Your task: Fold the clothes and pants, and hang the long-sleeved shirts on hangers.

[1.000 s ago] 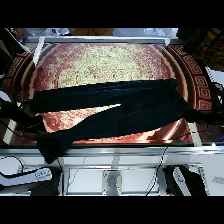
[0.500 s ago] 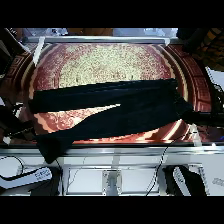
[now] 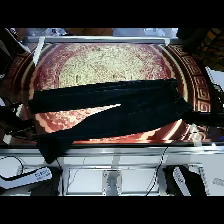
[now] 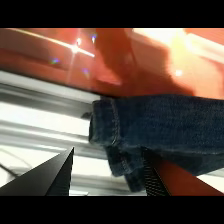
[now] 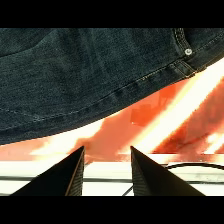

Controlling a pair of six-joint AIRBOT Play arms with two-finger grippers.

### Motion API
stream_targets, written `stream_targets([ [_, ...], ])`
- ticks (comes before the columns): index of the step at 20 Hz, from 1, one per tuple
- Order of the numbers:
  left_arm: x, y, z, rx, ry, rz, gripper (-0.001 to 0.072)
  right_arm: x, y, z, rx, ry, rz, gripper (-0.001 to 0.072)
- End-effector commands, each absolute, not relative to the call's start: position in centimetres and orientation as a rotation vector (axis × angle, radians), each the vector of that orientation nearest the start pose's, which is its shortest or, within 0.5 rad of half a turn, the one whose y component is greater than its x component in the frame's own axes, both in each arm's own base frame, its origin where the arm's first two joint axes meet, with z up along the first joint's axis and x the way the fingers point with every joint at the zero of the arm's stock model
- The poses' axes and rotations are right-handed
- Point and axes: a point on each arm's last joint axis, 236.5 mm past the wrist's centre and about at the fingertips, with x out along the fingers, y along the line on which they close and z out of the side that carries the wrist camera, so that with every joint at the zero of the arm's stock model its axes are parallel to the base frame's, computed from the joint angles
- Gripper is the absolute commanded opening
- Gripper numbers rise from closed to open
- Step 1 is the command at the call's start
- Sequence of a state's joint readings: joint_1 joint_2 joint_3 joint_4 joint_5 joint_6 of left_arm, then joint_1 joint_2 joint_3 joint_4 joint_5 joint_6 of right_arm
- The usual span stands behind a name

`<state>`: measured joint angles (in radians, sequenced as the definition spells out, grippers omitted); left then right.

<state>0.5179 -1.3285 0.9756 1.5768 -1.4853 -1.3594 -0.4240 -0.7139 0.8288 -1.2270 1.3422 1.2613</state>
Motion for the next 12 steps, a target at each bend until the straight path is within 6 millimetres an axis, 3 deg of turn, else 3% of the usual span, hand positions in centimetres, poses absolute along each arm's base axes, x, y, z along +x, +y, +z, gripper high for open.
stream_targets([
  [1, 22.0, 11.6, -7.5, -0.345, 1.770, 0.145, 0.0483, 25.4, -2.9, 6.5, 0.246, 1.121, 0.051, 0.0333],
  [5, 22.3, 10.5, -8.2, -0.384, 1.752, 0.124, 0.0459, 25.5, -3.0, 6.5, 0.246, 1.119, 0.050, 0.0333],
  [7, 22.3, 10.5, -8.1, -0.389, 1.754, 0.122, 0.0313, 25.6, -3.1, 6.6, 0.244, 1.112, 0.047, 0.0333],
  [9, 22.3, 10.5, -8.1, -0.389, 1.753, 0.124, 0.0312, 25.7, -3.1, 6.6, 0.244, 1.107, 0.045, 0.0333],
  [10, 22.4, 10.7, -8.2, -0.385, 1.745, 0.128, 0.0199, 25.7, -3.1, 6.6, 0.244, 1.107, 0.044, 0.0333],
  [11, 22.6, 10.8, -8.3, -0.379, 1.735, 0.132, 0.0032, 25.7, -3.1, 6.6, 0.244, 1.108, 0.045, 0.0333],
  [12, 22.8, 10.9, -8.3, -0.378, 1.729, 0.135, 0.0024, 25.7, -3.1, 6.6, 0.244, 1.107, 0.044, 0.0333],
])
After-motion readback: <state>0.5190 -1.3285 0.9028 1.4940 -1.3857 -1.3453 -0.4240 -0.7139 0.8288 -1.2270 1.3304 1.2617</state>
